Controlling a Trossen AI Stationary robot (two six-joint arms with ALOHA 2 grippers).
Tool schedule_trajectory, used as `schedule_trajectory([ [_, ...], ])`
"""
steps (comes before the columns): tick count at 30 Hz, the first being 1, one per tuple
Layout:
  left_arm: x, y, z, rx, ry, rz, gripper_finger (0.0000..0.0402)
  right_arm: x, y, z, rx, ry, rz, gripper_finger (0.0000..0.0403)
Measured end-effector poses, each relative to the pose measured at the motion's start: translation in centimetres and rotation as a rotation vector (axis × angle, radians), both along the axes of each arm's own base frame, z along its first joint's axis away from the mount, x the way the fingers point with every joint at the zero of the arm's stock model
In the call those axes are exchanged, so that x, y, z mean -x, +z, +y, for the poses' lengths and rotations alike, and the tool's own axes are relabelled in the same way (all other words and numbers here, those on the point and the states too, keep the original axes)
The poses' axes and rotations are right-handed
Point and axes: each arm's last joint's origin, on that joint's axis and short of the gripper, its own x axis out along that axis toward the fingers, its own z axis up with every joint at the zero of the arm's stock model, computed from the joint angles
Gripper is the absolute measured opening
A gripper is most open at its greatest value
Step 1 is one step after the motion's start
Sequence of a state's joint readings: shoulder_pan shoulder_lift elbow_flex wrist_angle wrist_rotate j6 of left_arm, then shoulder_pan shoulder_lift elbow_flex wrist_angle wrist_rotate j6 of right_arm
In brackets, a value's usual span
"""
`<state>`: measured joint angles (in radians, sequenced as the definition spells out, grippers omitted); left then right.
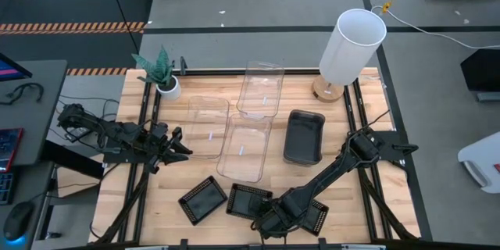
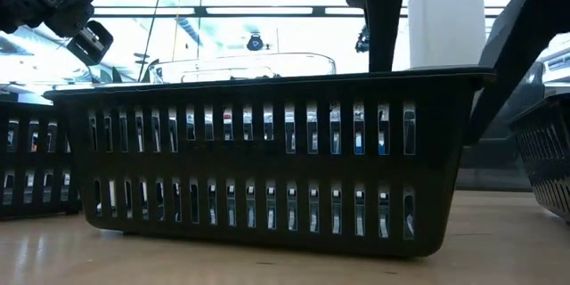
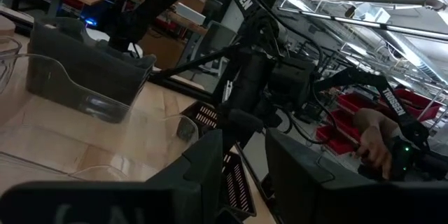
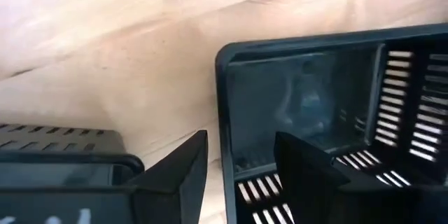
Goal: Stack baskets by color
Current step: Stack the middle black bin on top of the right black bin
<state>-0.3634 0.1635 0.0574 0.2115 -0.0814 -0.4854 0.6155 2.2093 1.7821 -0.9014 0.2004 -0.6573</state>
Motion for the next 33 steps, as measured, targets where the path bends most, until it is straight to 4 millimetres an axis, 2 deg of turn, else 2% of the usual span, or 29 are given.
schedule_trajectory([
  [5,0.0,0.0,0.0,0.000,0.000,0.000,0.0117,-0.2,-0.6,-0.3,-0.016,-0.006,-0.004,0.0153],
  [10,0.0,0.0,0.0,0.000,0.000,0.000,0.0117,0.2,-2.1,-0.6,-0.009,-0.006,0.011,0.0128],
  [25,0.0,0.0,0.0,0.000,0.000,0.000,0.0117,0.2,-2.2,-0.5,-0.043,-0.002,0.015,0.0009],
  [33,0.0,0.0,0.0,0.000,0.000,0.000,0.0117,0.1,-2.0,-0.6,-0.007,-0.010,-0.004,0.0014],
])
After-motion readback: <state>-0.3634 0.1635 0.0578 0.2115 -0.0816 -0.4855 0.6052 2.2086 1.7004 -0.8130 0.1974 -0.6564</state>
